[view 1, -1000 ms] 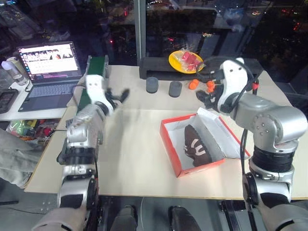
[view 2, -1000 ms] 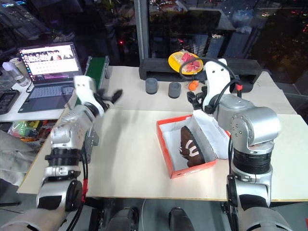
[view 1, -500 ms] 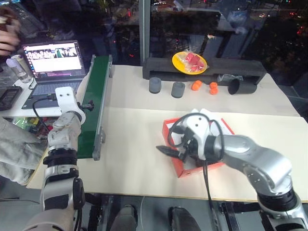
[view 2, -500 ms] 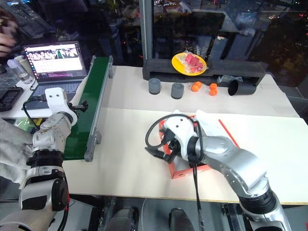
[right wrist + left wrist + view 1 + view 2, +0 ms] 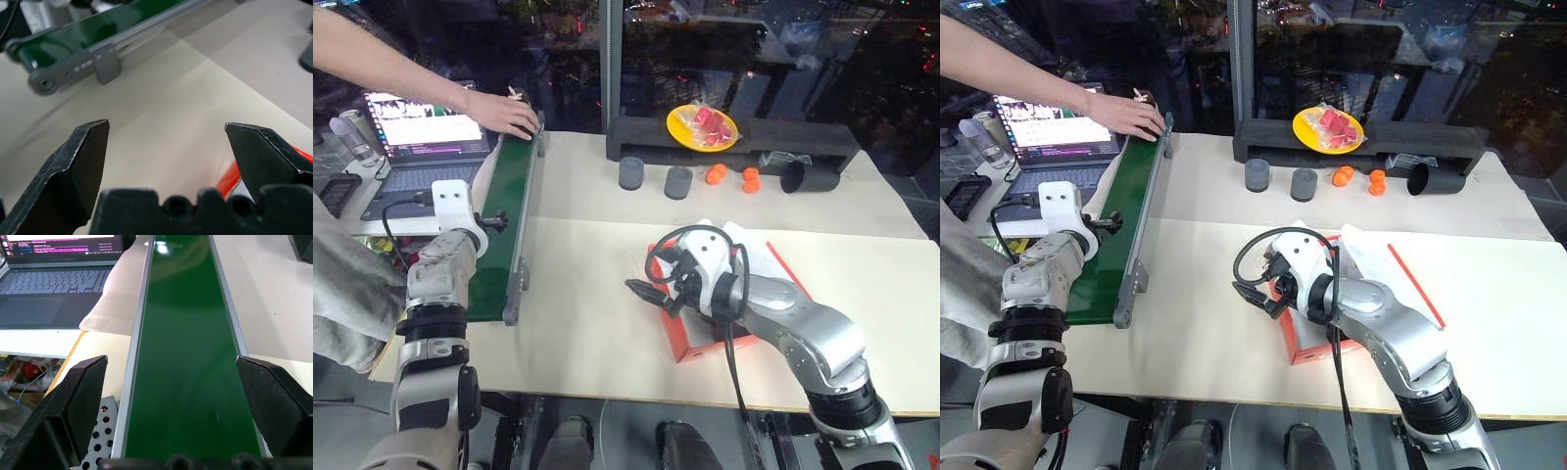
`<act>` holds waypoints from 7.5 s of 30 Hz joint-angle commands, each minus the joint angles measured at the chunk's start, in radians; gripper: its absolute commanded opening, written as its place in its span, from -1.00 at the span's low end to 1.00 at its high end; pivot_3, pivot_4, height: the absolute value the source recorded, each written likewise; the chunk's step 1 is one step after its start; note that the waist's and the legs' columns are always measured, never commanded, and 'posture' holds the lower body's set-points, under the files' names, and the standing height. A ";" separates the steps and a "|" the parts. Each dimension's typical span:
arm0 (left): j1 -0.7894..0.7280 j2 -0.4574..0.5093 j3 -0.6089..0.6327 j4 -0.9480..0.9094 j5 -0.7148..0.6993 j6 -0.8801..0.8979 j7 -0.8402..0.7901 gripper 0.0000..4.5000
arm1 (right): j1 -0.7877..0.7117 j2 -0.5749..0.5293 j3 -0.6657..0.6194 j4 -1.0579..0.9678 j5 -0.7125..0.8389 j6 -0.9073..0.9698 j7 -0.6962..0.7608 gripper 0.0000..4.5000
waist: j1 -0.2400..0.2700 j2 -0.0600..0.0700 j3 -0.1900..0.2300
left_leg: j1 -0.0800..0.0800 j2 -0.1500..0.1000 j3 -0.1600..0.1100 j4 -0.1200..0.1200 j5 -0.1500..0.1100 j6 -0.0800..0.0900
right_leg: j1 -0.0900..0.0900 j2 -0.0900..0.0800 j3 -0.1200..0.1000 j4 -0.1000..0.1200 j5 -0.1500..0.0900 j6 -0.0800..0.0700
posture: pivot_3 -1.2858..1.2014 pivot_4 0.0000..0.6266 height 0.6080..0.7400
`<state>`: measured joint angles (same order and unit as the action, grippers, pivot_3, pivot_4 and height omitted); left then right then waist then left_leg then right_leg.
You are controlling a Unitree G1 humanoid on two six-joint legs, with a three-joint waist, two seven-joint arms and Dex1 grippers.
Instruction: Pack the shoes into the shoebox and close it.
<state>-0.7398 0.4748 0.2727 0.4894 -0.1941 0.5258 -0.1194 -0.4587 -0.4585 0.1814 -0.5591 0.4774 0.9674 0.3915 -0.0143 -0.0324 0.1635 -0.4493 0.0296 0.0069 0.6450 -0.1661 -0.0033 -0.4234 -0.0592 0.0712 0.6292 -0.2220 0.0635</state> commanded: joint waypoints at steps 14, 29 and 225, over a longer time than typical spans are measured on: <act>-0.113 0.004 -0.024 0.113 0.027 -0.075 -0.025 1.00 | -0.006 0.028 -0.016 -0.020 -0.046 -0.004 -0.039 0.98 | 0.000 0.000 0.000 | 0.000 0.000 0.000 0.000 0.000 0.000 | 0.000 0.000 0.000 0.000 0.000 0.000 | 0.03 -0.52 1.00; -0.307 0.061 -0.074 0.067 0.050 0.273 -0.026 1.00 | -0.011 0.047 -0.021 -0.009 -0.077 0.007 -0.068 0.98 | -0.002 0.000 0.000 | 0.000 0.000 0.000 0.000 0.000 0.000 | 0.000 0.000 0.000 0.000 0.000 0.000 | 0.03 -0.52 1.00; 0.157 0.007 -0.299 -0.529 -0.638 0.400 -0.612 0.14 | -0.217 0.253 -0.520 0.324 0.874 0.008 -0.710 -0.34 | -0.027 0.001 0.002 | 0.000 0.001 -0.001 -0.003 0.002 -0.002 | 0.000 0.001 -0.001 -0.001 0.000 -0.003 | 0.03 -0.52 1.00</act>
<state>-0.5987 0.4559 0.0476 -0.0035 -0.9504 1.0304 -0.6737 -0.6532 -0.1711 -0.3264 -0.1672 1.3722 1.0031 -0.3064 -0.0416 -0.0309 0.1650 -0.4494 0.0300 0.0057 0.6415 -0.1643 -0.0055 -0.4236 -0.0588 0.0707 0.6280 -0.2223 0.0606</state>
